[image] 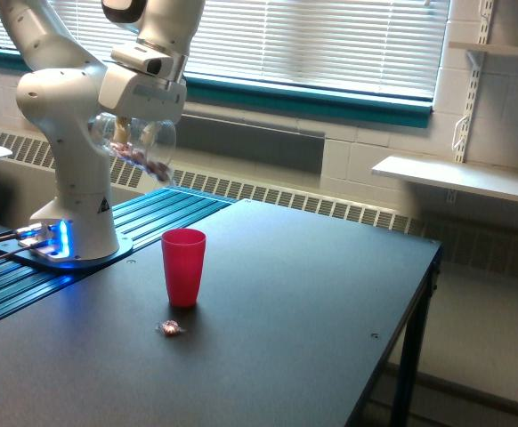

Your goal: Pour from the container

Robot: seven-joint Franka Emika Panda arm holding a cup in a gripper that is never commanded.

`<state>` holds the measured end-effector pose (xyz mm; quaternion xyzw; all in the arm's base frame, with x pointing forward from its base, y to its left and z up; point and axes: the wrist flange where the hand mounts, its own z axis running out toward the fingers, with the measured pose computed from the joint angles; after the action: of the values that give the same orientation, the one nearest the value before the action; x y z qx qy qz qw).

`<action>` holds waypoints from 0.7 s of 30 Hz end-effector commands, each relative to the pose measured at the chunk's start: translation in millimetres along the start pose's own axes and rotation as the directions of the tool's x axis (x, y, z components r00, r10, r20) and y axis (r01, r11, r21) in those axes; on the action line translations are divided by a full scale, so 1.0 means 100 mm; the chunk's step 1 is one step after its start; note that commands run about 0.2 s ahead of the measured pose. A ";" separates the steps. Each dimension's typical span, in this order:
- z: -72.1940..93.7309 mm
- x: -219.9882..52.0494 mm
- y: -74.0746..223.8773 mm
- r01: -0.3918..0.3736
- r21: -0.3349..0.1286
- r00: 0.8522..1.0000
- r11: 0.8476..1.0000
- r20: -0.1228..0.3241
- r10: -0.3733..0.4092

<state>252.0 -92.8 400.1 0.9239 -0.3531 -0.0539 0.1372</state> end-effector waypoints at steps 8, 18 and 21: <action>-0.02 0.00 -0.06 0.019 -0.009 1.000 1.000 0.008 -0.019; 0.00 0.01 -0.12 0.028 -0.032 1.000 0.999 -0.007 -0.028; 0.00 0.02 -0.13 0.030 -0.037 0.999 0.999 -0.011 -0.031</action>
<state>257.8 -87.6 394.8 0.9264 -0.3407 -0.0628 0.1478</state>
